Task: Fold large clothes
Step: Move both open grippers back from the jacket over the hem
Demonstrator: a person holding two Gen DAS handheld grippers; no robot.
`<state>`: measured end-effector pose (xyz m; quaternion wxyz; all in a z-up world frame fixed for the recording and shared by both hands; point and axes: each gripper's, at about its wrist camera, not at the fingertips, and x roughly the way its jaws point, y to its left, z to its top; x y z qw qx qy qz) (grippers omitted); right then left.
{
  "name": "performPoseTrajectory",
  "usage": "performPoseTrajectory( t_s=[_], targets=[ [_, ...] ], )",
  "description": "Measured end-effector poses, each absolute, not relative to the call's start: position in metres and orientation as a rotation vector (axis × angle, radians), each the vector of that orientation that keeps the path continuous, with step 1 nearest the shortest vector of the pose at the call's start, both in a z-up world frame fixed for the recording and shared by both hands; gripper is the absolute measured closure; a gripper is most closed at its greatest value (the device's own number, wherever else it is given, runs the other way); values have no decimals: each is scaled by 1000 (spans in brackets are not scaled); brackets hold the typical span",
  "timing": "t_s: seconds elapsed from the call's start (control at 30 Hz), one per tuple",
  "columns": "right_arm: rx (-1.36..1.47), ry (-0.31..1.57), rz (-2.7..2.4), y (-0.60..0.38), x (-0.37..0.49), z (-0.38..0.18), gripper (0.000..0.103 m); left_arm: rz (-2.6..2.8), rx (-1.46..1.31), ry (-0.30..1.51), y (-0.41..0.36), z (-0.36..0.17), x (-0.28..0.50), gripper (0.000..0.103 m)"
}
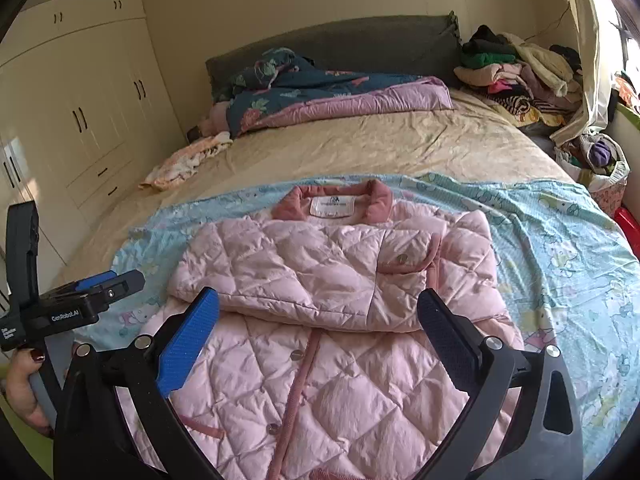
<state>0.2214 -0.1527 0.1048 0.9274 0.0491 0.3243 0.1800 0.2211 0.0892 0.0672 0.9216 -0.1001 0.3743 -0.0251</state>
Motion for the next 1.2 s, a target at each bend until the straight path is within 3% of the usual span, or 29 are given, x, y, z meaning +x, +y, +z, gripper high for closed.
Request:
performPoseTrajectory(
  t_s=[0.67, 1.2],
  targets=[
    [104, 557, 321, -188, 164, 148, 4, -37, -187, 699, 89, 92, 165, 9],
    [101, 554, 306, -206, 136, 126, 4, -33, -194, 692, 83, 65, 129, 9]
  ],
)
